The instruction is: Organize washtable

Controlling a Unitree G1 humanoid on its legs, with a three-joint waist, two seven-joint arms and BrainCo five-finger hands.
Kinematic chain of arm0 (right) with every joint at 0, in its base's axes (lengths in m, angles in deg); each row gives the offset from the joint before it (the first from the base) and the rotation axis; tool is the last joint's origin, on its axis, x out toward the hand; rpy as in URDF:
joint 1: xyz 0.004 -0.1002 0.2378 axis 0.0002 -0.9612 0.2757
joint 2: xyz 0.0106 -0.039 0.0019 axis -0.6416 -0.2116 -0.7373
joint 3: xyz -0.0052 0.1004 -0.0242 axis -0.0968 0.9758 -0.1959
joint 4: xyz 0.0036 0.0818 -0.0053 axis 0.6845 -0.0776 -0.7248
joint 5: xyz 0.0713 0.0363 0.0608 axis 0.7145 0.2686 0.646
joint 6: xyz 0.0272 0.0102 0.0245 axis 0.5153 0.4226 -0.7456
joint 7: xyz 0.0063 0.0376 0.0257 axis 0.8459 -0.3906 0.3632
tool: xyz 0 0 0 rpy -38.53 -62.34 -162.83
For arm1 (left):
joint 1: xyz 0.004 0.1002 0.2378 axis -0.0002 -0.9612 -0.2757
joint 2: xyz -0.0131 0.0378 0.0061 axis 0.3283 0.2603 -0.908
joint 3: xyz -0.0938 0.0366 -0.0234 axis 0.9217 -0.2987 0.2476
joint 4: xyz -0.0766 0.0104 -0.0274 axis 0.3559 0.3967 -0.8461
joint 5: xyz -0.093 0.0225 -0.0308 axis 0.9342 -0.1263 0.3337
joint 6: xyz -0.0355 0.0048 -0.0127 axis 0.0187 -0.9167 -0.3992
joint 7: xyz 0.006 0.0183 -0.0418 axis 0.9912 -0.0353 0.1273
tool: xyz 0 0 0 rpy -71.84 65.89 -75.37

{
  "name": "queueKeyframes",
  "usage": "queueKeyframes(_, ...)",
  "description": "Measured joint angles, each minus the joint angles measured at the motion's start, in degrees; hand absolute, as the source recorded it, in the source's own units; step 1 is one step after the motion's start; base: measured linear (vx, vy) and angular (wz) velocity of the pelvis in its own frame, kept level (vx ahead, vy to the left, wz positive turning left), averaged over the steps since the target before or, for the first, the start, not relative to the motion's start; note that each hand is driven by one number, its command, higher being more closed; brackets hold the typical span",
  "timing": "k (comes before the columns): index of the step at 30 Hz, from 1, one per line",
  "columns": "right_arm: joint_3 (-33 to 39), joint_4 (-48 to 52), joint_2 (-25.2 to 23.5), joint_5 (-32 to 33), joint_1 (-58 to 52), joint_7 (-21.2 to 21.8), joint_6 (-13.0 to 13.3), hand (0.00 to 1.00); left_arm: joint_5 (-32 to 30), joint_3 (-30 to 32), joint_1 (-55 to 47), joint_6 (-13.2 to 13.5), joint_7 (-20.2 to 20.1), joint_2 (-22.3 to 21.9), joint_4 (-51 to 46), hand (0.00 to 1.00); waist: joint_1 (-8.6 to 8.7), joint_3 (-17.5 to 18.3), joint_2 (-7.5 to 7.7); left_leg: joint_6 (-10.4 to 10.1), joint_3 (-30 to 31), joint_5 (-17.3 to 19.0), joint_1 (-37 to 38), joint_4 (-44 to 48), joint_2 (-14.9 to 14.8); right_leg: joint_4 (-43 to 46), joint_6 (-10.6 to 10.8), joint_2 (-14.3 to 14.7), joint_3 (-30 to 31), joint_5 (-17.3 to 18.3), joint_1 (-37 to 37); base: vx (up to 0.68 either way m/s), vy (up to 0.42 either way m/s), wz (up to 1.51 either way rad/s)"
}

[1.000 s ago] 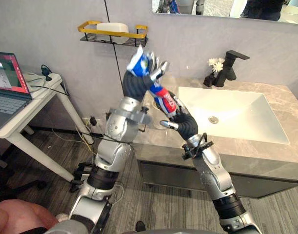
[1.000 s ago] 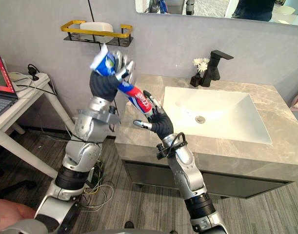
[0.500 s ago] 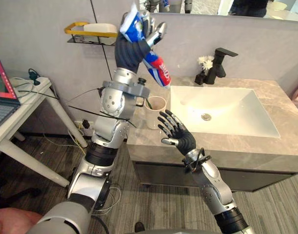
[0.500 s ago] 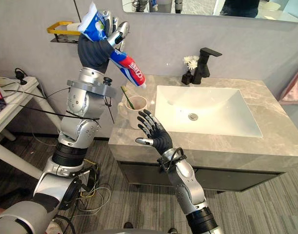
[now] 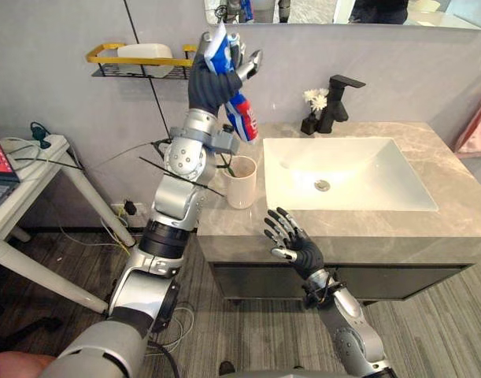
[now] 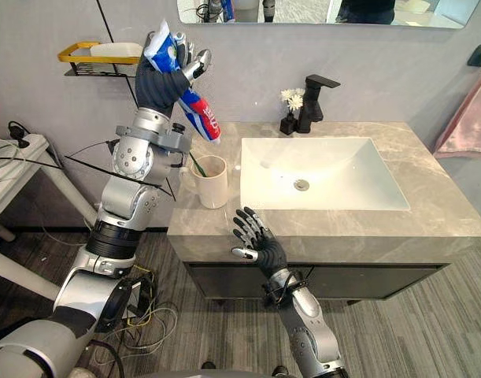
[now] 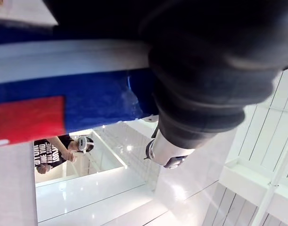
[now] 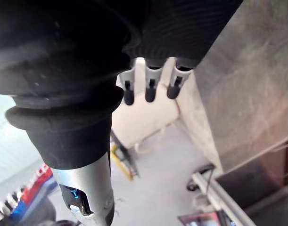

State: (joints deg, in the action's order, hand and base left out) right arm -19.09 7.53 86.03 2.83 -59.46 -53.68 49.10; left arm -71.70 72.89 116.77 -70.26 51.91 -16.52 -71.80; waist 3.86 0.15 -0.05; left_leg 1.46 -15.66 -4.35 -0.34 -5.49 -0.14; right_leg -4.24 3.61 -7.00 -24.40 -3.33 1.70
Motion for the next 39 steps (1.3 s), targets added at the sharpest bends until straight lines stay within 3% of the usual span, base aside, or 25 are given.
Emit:
queueKeyframes(11,1.4,2.3,0.0,0.9,-0.2,0.0,0.0,0.0,-2.1,0.0,-5.8,-1.5,-0.1,-0.8,1.9,1.0,0.2,0.0,0.0,0.0,0.0,0.0,-0.2,0.0,0.0,-0.1,0.0,0.0,0.0,0.0,0.0,0.0,0.001,0.0)
queueKeyframes(39,1.4,2.5,0.0,2.0,-1.4,0.2,0.0,0.0,-4.5,0.2,-10.3,-1.6,-0.1,-1.7,2.0,1.0,0.16,-0.1,0.13,-0.1,-1.1,0.1,-0.4,0.0,-0.2,-0.1,-0.2,0.1,1.1,-0.2,-0.9,0.0,0.0,-0.02)
